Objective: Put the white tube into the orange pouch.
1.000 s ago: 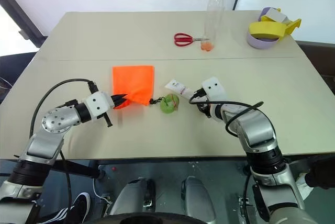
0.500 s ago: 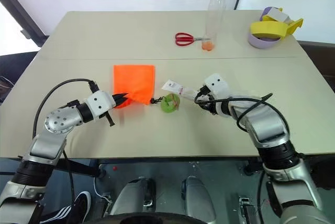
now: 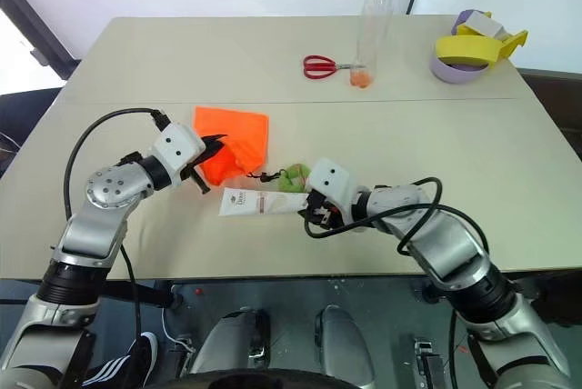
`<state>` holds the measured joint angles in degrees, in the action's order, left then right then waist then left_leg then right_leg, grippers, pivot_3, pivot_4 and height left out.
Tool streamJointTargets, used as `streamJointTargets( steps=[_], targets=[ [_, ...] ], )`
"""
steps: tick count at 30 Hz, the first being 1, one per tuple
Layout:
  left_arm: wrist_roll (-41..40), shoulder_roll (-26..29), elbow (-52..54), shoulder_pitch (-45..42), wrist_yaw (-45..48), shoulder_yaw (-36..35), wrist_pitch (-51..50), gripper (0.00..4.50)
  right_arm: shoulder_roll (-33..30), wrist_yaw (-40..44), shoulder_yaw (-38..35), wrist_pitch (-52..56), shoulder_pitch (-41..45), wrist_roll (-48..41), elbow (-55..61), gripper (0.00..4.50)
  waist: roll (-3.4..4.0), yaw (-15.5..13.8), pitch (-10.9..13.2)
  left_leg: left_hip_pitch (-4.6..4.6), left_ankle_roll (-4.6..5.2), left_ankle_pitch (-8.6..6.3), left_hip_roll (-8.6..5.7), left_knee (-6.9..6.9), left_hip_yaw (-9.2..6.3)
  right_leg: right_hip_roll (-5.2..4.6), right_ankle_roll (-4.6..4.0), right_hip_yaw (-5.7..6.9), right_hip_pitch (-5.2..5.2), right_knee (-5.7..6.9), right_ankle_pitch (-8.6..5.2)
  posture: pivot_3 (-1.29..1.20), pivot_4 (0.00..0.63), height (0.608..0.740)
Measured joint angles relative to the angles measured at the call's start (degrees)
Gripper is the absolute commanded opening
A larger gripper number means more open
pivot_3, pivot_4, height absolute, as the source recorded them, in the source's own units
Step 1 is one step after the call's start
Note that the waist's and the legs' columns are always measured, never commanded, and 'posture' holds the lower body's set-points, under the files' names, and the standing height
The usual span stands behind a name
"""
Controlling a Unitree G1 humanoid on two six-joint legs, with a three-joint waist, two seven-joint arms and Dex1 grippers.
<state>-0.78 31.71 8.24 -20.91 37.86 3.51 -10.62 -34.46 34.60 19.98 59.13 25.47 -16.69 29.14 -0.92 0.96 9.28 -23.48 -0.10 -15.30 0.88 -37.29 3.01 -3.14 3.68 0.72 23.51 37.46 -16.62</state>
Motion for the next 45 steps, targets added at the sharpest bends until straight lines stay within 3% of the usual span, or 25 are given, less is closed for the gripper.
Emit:
streamJointTargets(
  steps=[9,15,22,36,45],
  targets=[
    [-1.30,0.81,4.11,2.26,3.06,0.30,-2.65,0.00,7.79,-8.21,-1.33,7.62,3.01,1.39,-2.77,1.65,0.00,-0.19,0.00,0.01,-0.05,0.04,0.00,0.02,-0.03,-0.01,0.00,0.02,-0.01,-0.01,0.00,0.00,0.150,0.740],
    [-1.96,0.96,4.55,3.34,3.64,0.30,-3.18,0.00,12.31,-12.20,-6.14,15.90,4.65,0.75,-3.28,1.65,0.01,0.03,0.00,0.00,-0.05,0.04,0.00,0.02,-0.03,-0.01,-0.01,0.02,0.01,0.05,0.00,0.00,0.150,0.740],
    [-2.20,-0.04,5.29,3.45,3.12,0.40,-4.18,0.00,18.59,-14.14,-6.99,25.08,6.93,-1.55,-2.56,1.65,0.01,0.05,0.00,0.00,-0.05,0.04,0.00,0.06,-0.03,-0.01,-0.01,0.02,0.04,0.05,0.00,0.00,0.150,0.740],
    [-3.22,-1.19,7.08,5.28,3.15,2.43,-6.67,0.00,28.94,-21.29,-9.68,24.76,12.21,0.61,-12.83,1.65,0.01,0.18,0.00,0.01,-0.06,0.06,-0.01,0.03,-0.01,-0.01,0.00,0.02,0.08,0.15,0.01,0.00,0.150,0.740],
    [-4.09,-1.17,7.08,5.64,2.03,1.42,-6.63,0.00,30.10,-22.62,-13.90,26.61,13.28,0.62,-13.78,1.65,0.01,0.18,0.00,0.00,-0.07,0.06,-0.01,0.05,-0.02,-0.01,0.00,0.02,0.08,0.15,0.01,0.00,0.150,0.740]
  ],
)
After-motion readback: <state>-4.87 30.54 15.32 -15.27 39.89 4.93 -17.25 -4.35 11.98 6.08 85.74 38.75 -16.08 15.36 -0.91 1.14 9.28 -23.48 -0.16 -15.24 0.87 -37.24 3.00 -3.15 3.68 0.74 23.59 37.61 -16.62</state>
